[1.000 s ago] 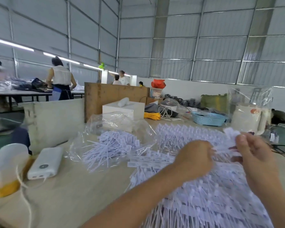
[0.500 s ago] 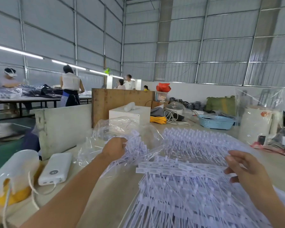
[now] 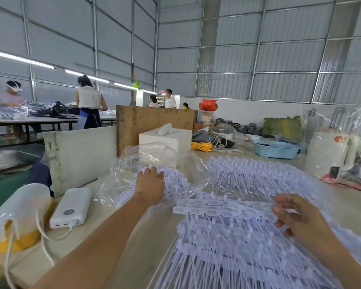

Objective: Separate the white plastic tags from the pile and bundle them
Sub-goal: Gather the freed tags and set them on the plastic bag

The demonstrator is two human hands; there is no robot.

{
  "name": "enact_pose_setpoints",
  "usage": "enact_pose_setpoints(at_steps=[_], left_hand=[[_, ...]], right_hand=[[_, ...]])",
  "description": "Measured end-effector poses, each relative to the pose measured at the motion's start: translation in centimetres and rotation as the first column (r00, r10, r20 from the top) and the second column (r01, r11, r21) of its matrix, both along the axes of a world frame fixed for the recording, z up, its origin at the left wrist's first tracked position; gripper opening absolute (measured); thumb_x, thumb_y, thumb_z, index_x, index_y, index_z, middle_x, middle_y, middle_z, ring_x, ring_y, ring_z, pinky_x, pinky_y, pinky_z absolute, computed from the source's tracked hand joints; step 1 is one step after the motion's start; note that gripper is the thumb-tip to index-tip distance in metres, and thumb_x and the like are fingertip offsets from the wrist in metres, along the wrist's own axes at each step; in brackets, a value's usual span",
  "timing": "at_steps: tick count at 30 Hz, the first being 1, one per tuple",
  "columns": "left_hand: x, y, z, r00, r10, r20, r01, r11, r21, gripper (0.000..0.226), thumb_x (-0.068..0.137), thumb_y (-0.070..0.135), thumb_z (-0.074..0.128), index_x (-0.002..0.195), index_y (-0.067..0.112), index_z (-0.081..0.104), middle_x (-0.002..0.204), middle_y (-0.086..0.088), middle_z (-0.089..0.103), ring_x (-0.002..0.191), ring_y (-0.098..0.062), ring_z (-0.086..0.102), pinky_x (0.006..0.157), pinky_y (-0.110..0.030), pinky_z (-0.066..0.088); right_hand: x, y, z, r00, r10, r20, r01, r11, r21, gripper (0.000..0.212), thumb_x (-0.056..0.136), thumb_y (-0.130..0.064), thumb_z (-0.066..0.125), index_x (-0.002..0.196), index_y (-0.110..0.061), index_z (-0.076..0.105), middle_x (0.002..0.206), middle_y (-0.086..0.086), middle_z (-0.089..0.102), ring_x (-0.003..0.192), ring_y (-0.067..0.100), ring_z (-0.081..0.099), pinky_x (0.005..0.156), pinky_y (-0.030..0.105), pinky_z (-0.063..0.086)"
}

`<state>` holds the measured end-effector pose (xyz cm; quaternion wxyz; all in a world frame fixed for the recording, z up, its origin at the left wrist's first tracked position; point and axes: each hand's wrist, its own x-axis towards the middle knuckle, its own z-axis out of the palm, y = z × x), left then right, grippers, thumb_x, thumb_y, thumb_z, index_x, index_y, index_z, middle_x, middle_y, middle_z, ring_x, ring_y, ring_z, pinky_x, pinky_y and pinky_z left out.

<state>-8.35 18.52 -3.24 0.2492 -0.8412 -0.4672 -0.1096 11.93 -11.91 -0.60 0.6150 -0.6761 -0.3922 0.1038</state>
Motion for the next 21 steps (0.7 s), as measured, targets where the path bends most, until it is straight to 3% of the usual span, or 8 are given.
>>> enact_pose_setpoints(at_steps=[3,6,9,12,14,16,18,21], left_hand=[[-0.4,-0.6,0.2,0.999,0.029,0.044,-0.031,0.999,0.043,0.042,0.097,0.04,0.03,0.13,0.019,0.045,0.126,-0.013,0.046,0.116,-0.03,0.044,0.095,-0.046,0.033],[-0.5,-2.7,2.3,0.933,-0.144,0.33,0.075,0.974,0.212,0.037,0.093,0.035,0.039,0.107,0.017,0.068,0.112,-0.009,0.056,0.101,-0.029,0.051,0.087,-0.044,0.035],[0.6,-6.6,5.0,0.598,-0.574,0.559,0.321,0.811,0.489,0.025,0.081,0.022,0.051,0.081,0.01,0.073,0.091,-0.01,0.062,0.081,-0.03,0.058,0.072,-0.041,0.042],[2.4,-11.8,7.0,0.323,-0.719,0.615,0.769,0.579,0.272,0.021,0.087,0.015,0.053,0.09,0.006,0.071,0.088,-0.006,0.062,0.082,-0.02,0.057,0.073,-0.035,0.046],[3.4,-14.5,7.1,0.407,-0.679,0.611,0.901,0.409,-0.146,0.016,0.091,0.022,0.059,0.097,0.011,0.07,0.088,0.005,0.06,0.081,-0.005,0.053,0.078,-0.024,0.047],[4.8,-16.1,6.1,0.575,-0.695,0.432,0.803,0.376,-0.462,0.027,0.091,0.037,0.059,0.108,0.017,0.065,0.095,0.01,0.055,0.087,-0.002,0.051,0.079,-0.017,0.043],[6.0,-17.0,4.9,0.675,-0.697,0.243,0.705,0.511,-0.492,0.039,0.092,0.045,0.054,0.121,0.019,0.056,0.112,0.003,0.05,0.102,-0.012,0.049,0.084,-0.025,0.041],[7.8,-17.2,4.3,0.723,-0.654,0.224,0.688,0.651,-0.32,0.041,0.098,0.036,0.043,0.134,0.017,0.045,0.125,-0.005,0.045,0.117,-0.022,0.043,0.094,-0.033,0.038]], right_hand=[[-0.1,0.0,-0.2,1.0,0.022,0.0,-0.022,1.0,-0.009,0.013,0.088,-0.001,0.059,0.098,-0.009,0.059,0.092,0.015,0.058,0.06,0.03,0.056,0.036,0.02,0.04],[0.1,0.0,-0.2,1.0,0.025,-0.014,-0.025,1.0,-0.004,0.014,0.088,0.0,0.058,0.1,-0.007,0.059,0.094,0.016,0.057,0.06,0.031,0.055,0.035,0.02,0.04],[0.3,0.0,-0.2,0.999,0.025,-0.023,-0.025,1.0,-0.014,0.014,0.088,-0.002,0.059,0.101,-0.007,0.059,0.094,0.015,0.057,0.061,0.03,0.057,0.036,0.02,0.04],[0.4,0.0,-0.3,0.999,0.007,-0.031,-0.008,1.0,-0.01,0.013,0.088,-0.002,0.06,0.098,-0.01,0.059,0.094,0.013,0.058,0.059,0.027,0.059,0.038,0.021,0.042],[0.7,0.0,-0.4,0.999,-0.01,-0.051,0.01,1.0,-0.006,0.012,0.088,-0.003,0.06,0.095,-0.012,0.059,0.093,0.013,0.058,0.057,0.024,0.059,0.039,0.022,0.043],[1.1,-0.1,-0.6,0.997,-0.029,-0.073,0.03,1.0,0.0,0.011,0.088,-0.002,0.061,0.094,-0.011,0.059,0.092,0.012,0.056,0.055,0.022,0.058,0.039,0.023,0.043],[1.4,-0.1,-0.8,0.995,-0.049,-0.09,0.05,0.999,0.01,0.01,0.089,0.0,0.06,0.094,-0.008,0.058,0.09,0.012,0.054,0.053,0.02,0.058,0.039,0.023,0.042],[1.8,-0.1,-1.0,0.992,-0.07,-0.103,0.073,0.997,0.02,0.009,0.09,0.003,0.056,0.093,-0.006,0.058,0.087,0.011,0.052,0.049,0.017,0.057,0.038,0.021,0.042]])
